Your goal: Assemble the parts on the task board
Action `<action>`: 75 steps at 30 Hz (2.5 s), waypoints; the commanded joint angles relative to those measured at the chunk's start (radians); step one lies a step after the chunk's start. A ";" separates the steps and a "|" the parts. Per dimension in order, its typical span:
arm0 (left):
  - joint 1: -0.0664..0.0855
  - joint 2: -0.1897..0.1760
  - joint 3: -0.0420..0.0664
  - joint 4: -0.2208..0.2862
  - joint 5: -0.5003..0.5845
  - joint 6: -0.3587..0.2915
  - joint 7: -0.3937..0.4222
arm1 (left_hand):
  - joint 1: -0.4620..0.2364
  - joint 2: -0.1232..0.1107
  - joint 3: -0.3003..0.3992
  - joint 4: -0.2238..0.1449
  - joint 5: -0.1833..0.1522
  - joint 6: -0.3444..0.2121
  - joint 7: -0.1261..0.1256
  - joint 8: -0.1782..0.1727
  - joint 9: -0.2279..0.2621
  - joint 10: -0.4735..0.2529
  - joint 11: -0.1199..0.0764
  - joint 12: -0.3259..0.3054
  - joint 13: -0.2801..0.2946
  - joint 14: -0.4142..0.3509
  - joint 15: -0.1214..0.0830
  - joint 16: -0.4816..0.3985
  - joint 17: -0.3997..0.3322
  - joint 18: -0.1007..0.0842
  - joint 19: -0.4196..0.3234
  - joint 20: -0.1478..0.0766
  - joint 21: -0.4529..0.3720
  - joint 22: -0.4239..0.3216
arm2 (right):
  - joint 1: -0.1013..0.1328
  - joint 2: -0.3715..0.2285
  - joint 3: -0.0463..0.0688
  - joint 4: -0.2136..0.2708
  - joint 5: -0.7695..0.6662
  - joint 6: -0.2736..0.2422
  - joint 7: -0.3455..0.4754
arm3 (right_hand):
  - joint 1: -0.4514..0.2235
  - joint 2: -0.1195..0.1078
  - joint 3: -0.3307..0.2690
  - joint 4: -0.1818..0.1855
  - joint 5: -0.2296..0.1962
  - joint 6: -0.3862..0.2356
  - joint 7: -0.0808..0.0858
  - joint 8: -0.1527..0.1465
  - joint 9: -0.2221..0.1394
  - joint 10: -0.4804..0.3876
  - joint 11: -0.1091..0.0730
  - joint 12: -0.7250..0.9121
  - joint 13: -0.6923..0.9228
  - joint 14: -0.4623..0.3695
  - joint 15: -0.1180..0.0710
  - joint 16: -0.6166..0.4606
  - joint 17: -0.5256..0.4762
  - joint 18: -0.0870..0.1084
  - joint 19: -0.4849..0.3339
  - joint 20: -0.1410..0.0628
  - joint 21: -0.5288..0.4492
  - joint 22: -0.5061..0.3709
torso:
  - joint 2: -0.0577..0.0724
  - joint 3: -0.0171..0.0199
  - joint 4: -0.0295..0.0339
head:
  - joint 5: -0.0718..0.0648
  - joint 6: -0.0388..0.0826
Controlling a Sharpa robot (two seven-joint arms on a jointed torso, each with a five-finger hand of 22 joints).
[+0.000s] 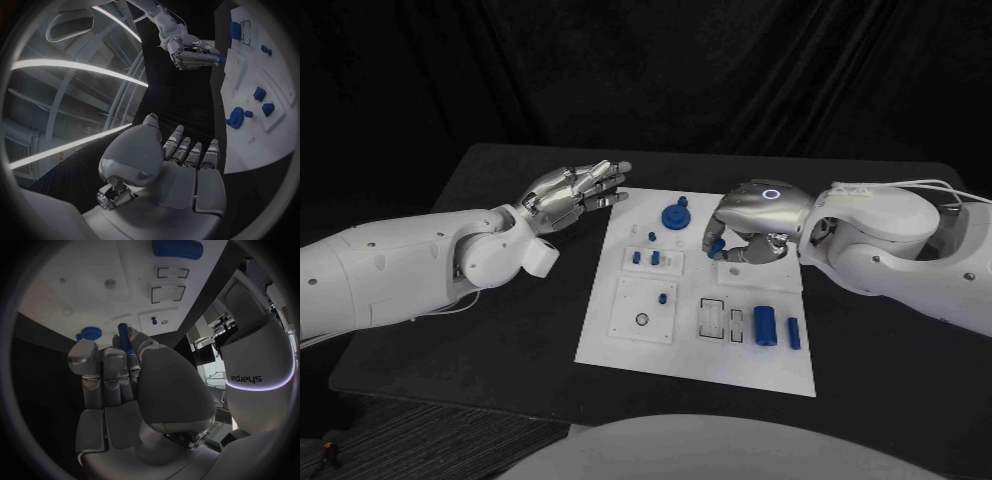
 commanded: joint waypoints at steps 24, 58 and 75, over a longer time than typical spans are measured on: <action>-0.003 0.003 0.001 -0.006 -0.001 -0.001 0.016 | 0.011 0.007 0.009 0.001 0.005 0.006 0.008 0.007 0.002 0.004 0.004 0.005 0.002 0.001 0.007 0.006 0.001 0.013 0.008 0.001 0.005 0.000 | -0.079 0.331 0.000 -0.107 -0.096 0.083 -0.025 | -0.006 -0.024 0.021 -0.026 0.050 -0.004 0.000 -0.021 -0.003 0.053 -0.034 -0.001 0.010 0.023 -0.007 0.067 0.089 -0.002 0.021 -0.003 0.075 0.129 | 0.001 -0.0007 0.0030 | -0.004 0.000; -0.003 0.022 0.001 -0.025 -0.001 0.006 0.010 | 0.010 0.016 0.012 0.001 0.006 0.013 0.011 0.012 0.003 0.005 0.006 0.007 0.002 0.006 0.013 0.011 0.003 0.011 0.004 0.000 0.003 -0.006 | -0.157 0.302 0.000 -0.088 -0.098 0.052 -0.019 | -0.008 -0.027 0.029 -0.035 0.052 -0.022 0.003 -0.037 -0.008 0.062 -0.035 0.004 0.016 0.021 -0.007 0.068 0.089 -0.004 0.022 -0.003 0.087 0.133 | 0.001 0.0000 0.0008 | 0.004 0.000; -0.003 0.024 0.001 -0.027 -0.001 0.010 0.007 | 0.012 0.019 0.014 0.000 0.009 0.011 0.012 0.012 0.002 0.005 0.008 0.008 0.002 0.007 0.016 0.012 0.003 0.010 0.005 0.000 0.003 -0.005 | -0.174 0.294 0.000 -0.092 -0.098 0.076 -0.026 | -0.013 -0.026 0.031 -0.038 0.051 -0.002 0.000 -0.028 -0.003 0.059 -0.035 0.005 0.019 0.017 -0.007 0.066 0.087 -0.004 0.020 -0.003 0.088 0.133 | 0.001 0.0007 0.0001 | 0.007 0.000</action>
